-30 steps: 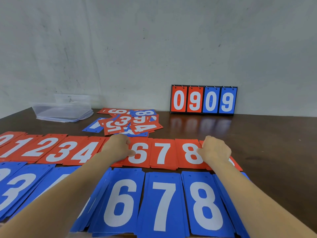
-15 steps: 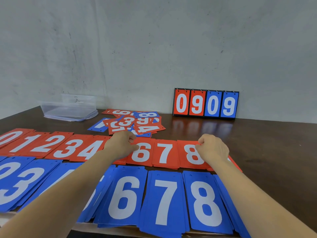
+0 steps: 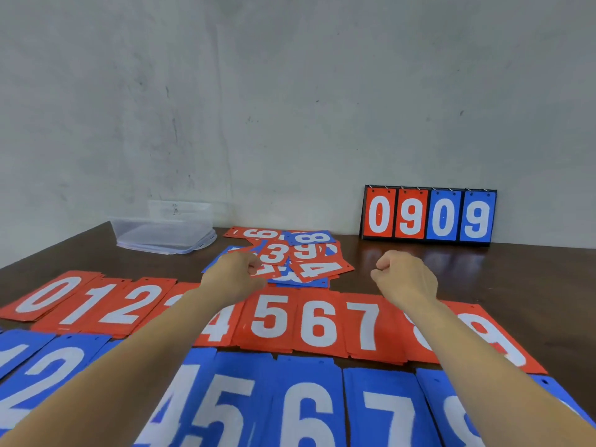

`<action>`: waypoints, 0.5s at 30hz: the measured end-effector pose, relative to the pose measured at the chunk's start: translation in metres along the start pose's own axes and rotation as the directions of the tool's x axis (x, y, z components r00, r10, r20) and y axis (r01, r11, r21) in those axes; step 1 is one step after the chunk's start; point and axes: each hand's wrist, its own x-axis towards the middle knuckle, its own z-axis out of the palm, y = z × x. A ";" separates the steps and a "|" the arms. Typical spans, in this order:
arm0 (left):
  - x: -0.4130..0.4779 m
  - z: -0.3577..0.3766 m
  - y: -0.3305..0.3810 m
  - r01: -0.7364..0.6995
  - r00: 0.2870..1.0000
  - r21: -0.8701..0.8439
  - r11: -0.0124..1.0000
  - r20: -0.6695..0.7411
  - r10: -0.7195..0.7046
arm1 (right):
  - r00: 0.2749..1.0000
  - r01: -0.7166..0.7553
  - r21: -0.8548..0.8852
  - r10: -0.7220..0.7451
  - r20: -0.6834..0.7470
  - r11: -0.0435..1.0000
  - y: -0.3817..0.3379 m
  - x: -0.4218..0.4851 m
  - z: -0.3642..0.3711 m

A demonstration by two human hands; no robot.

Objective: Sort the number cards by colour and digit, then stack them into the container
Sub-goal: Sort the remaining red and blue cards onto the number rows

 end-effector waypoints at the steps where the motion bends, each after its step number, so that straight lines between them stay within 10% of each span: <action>1: 0.007 -0.005 -0.008 0.000 1.000 0.007 1.000 0.002 0.000 | 1.000 -0.005 0.001 0.005 0.007 1.000 -0.008 0.004 0.004; 15: 0.090 -0.005 -0.071 0.034 0.995 -0.057 0.998 0.096 -0.028 | 0.979 -0.178 -0.007 0.178 0.100 0.984 -0.068 0.036 0.062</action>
